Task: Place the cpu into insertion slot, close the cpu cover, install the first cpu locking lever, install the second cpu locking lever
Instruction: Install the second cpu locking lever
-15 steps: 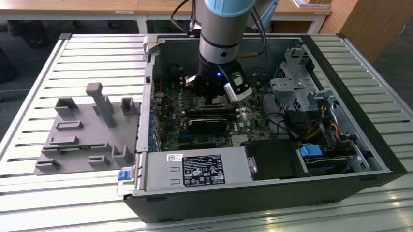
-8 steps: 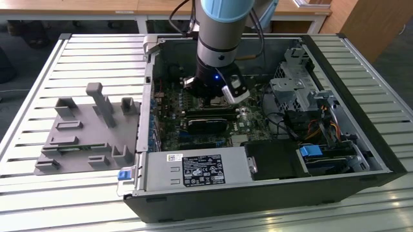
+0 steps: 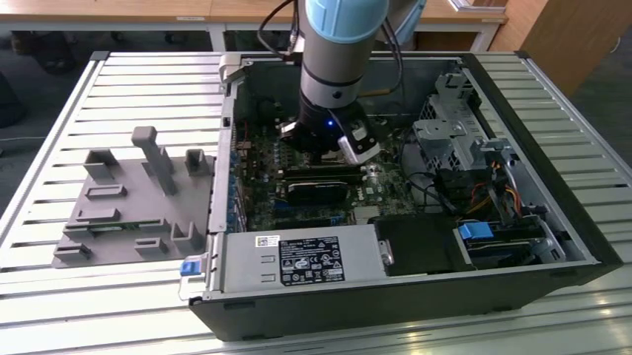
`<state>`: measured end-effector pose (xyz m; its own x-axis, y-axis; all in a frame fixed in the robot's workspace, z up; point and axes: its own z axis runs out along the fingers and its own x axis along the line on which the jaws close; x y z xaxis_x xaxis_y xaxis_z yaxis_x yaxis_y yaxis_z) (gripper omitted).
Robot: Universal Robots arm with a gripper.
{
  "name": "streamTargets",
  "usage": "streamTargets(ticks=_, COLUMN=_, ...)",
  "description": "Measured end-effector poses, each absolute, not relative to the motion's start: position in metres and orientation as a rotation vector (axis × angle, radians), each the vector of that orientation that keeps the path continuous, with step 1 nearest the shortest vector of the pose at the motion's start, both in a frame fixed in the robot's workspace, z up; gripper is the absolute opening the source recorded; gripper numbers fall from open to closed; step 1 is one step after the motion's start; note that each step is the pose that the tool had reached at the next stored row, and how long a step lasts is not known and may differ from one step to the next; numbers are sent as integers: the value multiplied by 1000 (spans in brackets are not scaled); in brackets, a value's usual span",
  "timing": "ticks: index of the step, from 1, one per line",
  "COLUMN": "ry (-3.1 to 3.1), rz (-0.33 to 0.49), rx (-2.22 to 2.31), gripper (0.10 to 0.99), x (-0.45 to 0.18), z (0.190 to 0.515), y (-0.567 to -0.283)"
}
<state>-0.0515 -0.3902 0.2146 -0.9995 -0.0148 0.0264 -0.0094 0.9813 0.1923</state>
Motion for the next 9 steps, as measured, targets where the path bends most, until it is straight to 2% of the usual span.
streamTargets(ticks=9, ry=-3095, rz=-347, rx=19, gripper=102, x=-58, z=211, y=-394)
